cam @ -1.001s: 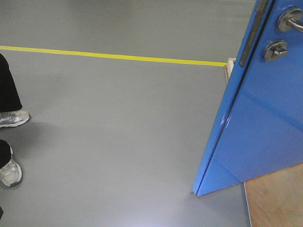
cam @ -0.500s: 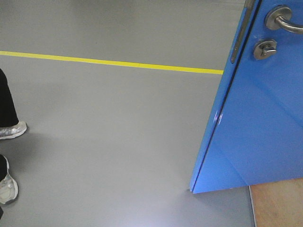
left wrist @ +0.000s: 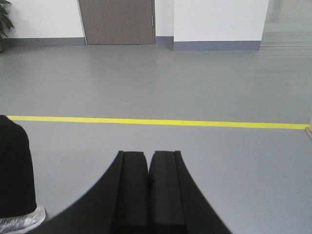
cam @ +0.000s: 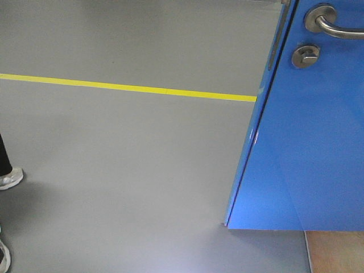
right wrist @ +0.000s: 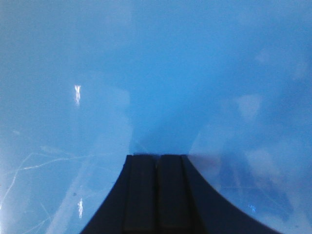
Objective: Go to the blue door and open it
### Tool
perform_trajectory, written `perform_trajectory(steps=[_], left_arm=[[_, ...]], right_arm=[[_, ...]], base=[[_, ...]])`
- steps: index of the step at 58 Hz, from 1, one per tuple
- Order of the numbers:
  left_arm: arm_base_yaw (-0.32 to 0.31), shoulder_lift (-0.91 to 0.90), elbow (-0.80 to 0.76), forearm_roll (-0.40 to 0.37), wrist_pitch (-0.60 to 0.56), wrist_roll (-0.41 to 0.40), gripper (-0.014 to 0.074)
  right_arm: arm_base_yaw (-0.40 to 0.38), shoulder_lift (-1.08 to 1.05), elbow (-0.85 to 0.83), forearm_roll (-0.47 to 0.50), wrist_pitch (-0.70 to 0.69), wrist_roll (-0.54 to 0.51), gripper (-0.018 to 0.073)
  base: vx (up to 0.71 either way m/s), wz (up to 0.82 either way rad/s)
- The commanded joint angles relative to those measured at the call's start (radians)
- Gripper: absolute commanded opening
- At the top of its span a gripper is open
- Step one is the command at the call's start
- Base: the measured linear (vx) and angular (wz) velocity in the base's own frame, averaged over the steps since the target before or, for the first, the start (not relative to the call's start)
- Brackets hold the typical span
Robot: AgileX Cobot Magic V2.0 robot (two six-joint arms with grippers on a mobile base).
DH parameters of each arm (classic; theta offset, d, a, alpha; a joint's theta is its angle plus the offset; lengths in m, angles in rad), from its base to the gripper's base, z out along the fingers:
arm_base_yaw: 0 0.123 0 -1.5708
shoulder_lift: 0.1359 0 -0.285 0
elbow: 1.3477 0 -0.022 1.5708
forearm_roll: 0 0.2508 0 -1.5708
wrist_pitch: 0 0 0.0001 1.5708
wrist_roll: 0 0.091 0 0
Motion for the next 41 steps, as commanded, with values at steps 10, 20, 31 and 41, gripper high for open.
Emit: perform_trajectory(steps=[10, 20, 31, 41], left_arm=[[-0.008, -0.014, -0.027, -0.002, -0.085, -0.007, 0.0073], [-0.008, -0.014, -0.027, -0.002, -0.085, -0.007, 0.0073], [-0.008, -0.014, -0.027, -0.002, -0.085, -0.007, 0.0073], [-0.008, -0.014, -0.027, -0.002, -0.085, -0.007, 0.0073]], right_arm=[[-0.001, -0.029, -0.029, 0.023, -0.050, -0.005, 0.0001], [-0.001, -0.029, -0.029, 0.023, -0.050, -0.005, 0.0001], [-0.001, -0.023, -0.029, 0.023, -0.050, -0.005, 0.0001], [-0.001, -0.023, -0.029, 0.023, -0.050, -0.005, 0.0001]], base=[[0.31, -0.02], [0.30, -0.03], [0.27, -0.05], [0.22, -0.10]])
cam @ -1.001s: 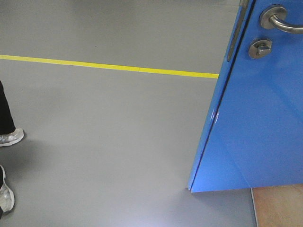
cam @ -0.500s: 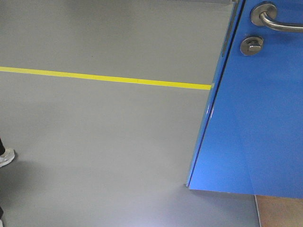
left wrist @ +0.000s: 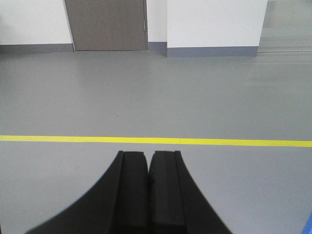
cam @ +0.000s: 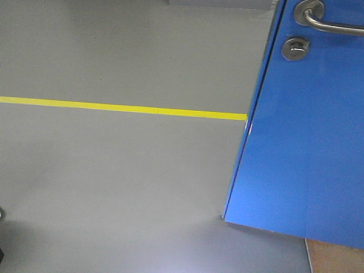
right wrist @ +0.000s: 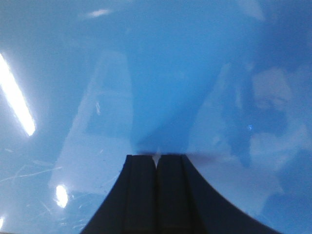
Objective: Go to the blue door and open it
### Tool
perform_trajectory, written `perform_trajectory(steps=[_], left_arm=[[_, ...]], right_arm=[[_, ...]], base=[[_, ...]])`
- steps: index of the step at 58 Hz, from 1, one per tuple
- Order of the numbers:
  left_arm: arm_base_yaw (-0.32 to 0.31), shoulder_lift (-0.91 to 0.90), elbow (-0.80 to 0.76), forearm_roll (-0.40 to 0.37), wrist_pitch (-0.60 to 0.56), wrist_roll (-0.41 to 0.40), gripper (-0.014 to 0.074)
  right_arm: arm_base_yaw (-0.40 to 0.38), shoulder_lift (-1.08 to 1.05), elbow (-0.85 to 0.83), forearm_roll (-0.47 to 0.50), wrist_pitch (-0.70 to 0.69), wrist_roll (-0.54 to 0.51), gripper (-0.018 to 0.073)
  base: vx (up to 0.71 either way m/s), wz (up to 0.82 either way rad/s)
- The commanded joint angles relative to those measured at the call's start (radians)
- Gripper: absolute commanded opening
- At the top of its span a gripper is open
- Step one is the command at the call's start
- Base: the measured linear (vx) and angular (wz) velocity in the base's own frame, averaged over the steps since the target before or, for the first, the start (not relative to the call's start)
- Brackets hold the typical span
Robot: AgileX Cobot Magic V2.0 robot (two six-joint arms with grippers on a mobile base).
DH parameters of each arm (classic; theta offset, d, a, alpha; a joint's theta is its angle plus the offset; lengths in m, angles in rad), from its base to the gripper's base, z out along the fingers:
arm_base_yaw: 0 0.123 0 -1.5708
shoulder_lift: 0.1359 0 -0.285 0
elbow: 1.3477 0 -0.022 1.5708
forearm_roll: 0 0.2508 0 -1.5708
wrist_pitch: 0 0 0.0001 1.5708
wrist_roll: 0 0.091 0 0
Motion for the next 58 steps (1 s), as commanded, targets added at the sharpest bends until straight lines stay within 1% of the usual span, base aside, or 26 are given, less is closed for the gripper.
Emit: perform_trajectory(steps=[1, 23, 58], left_arm=[[-0.008, -0.014, -0.027, -0.002, -0.085, -0.007, 0.0073], [-0.008, -0.014, -0.027, -0.002, -0.085, -0.007, 0.0073], [-0.008, -0.014, -0.027, -0.002, -0.085, -0.007, 0.0073]], right_arm=[[-0.001, -0.042, -0.029, 0.027, -0.039, -0.006, 0.0001], [-0.001, -0.042, -0.029, 0.027, -0.038, -0.006, 0.0001], [-0.001, -0.042, -0.029, 0.028, -0.035, -0.006, 0.0001]], base=[[0.19, -0.11], [0.11, -0.10], [0.01, -0.01]])
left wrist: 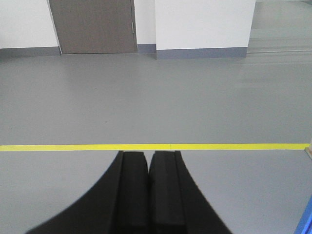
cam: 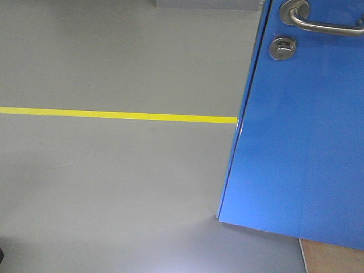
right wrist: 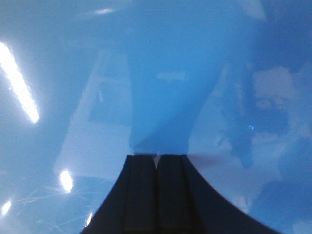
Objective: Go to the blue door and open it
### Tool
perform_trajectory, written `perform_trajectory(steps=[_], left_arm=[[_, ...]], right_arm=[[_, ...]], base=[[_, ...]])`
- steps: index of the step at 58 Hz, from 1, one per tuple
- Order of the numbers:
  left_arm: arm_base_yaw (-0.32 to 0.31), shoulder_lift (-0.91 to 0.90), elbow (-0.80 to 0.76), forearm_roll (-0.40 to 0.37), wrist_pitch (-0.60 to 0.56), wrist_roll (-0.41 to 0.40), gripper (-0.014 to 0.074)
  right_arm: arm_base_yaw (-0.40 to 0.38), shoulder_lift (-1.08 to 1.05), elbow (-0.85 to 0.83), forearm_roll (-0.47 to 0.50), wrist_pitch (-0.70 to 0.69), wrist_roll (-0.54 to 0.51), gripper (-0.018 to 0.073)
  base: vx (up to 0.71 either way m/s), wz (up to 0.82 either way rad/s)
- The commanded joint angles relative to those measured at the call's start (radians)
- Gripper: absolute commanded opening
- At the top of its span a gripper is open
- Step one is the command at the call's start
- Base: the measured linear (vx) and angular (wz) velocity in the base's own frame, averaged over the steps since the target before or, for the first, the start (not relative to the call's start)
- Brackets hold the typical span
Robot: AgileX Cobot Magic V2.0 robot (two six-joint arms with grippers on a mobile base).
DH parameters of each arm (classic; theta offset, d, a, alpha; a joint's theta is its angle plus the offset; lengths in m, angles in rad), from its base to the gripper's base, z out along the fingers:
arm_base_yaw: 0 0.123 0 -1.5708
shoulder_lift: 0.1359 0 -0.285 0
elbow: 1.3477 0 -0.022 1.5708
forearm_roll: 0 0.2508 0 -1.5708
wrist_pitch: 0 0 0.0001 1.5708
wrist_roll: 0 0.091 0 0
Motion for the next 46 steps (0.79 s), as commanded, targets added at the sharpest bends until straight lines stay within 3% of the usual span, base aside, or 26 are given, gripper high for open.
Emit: perform_trajectory(steps=[1, 12, 29, 36, 46], left_arm=[[-0.008, -0.014, -0.027, -0.002, -0.085, -0.007, 0.0073], [-0.008, -0.014, -0.027, -0.002, -0.085, -0.007, 0.0073], [-0.008, -0.014, -0.027, -0.002, -0.085, -0.007, 0.0073], [-0.008, -0.014, -0.027, -0.002, -0.085, -0.007, 0.0073], [-0.008, -0.014, -0.027, -0.002, -0.085, -0.007, 0.0073]], right_arm=[[-0.001, -0.036, -0.030, 0.028, -0.042, -0.008, 0.0001], [-0.001, -0.050, -0.030, -0.007, -0.042, -0.008, 0.0001], [0.028, -0.202, 0.015, -0.530, -0.033, -0.008, 0.0001], [0.037, -0.332, 0.145, -0.631, -0.032, -0.008, 0.0001], [0.037, -0.585, 0.407, -0.683, -0.032, -0.008, 0.0001]], base=[[0.00, 0.00], [0.00, 0.00], [0.00, 0.00], [0.00, 0.00], [0.00, 0.00]])
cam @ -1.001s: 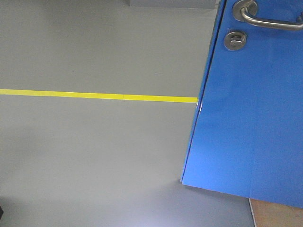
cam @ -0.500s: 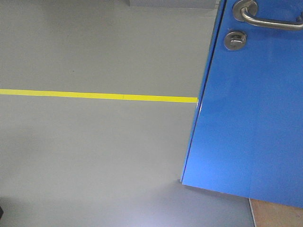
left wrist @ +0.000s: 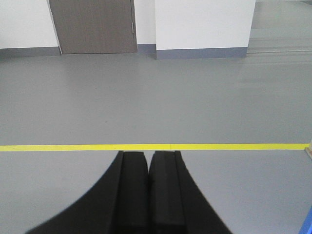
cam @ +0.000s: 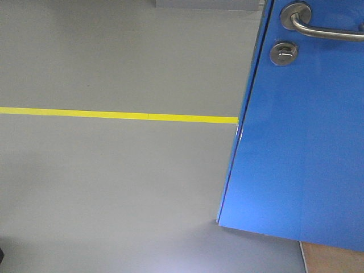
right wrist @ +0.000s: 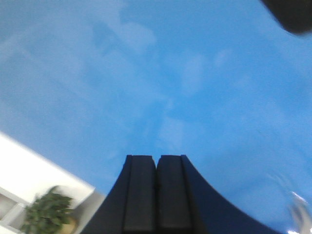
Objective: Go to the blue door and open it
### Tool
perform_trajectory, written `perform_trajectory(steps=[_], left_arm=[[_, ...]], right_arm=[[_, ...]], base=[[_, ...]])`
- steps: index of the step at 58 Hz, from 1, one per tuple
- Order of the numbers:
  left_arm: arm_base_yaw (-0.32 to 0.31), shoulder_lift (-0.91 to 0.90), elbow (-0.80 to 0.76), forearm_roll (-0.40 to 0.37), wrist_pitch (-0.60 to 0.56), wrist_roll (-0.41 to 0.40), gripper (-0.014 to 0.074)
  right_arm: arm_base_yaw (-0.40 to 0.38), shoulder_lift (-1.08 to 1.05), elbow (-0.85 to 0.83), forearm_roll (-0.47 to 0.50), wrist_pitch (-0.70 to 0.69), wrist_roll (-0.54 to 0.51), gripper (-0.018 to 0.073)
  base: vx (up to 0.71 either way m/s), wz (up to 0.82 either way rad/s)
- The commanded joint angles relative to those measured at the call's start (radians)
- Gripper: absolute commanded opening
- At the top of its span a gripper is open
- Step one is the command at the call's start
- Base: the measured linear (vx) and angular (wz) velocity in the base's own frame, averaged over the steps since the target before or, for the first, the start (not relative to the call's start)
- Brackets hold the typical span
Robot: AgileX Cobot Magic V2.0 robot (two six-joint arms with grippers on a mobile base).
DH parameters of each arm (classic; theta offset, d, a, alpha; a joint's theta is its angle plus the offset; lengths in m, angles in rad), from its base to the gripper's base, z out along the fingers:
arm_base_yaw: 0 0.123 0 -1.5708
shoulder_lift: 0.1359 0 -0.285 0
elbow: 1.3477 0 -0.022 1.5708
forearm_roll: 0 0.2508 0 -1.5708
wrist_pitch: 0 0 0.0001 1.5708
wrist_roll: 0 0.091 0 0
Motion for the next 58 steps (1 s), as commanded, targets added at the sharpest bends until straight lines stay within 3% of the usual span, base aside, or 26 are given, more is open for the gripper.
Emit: perform_trajectory(steps=[1, 9, 21, 39, 52, 58], left_arm=[[-0.008, -0.014, -0.027, -0.002, -0.085, -0.007, 0.0073], [-0.008, -0.014, -0.027, -0.002, -0.085, -0.007, 0.0073], [-0.008, -0.014, -0.027, -0.002, -0.085, -0.007, 0.0073], [-0.008, -0.014, -0.027, -0.002, -0.085, -0.007, 0.0073], [-0.008, -0.014, -0.027, -0.002, -0.085, -0.007, 0.0073], [-0.008, -0.014, -0.027, -0.002, -0.085, -0.007, 0.0073]], right_arm=[[-0.001, -0.149, 0.108, -0.032, -0.056, -0.007, 0.0001], [-0.001, -0.349, 0.308, -0.118, -0.052, -0.007, 0.0001], [-0.001, -0.599, 0.570, -0.428, -0.095, -0.007, 0.0001], [0.005, -0.876, 1.040, -0.538, -0.400, -0.007, 0.0001], [0.199, -0.999, 1.210, -0.738, -0.433, -0.007, 0.0001], [0.233, -1.021, 1.276, -0.832, -0.470, -0.007, 0.0004]], base=[[0.00, 0.00], [0.00, 0.00], [0.00, 0.00], [0.00, 0.00], [0.00, 0.00], [0.00, 0.00]])
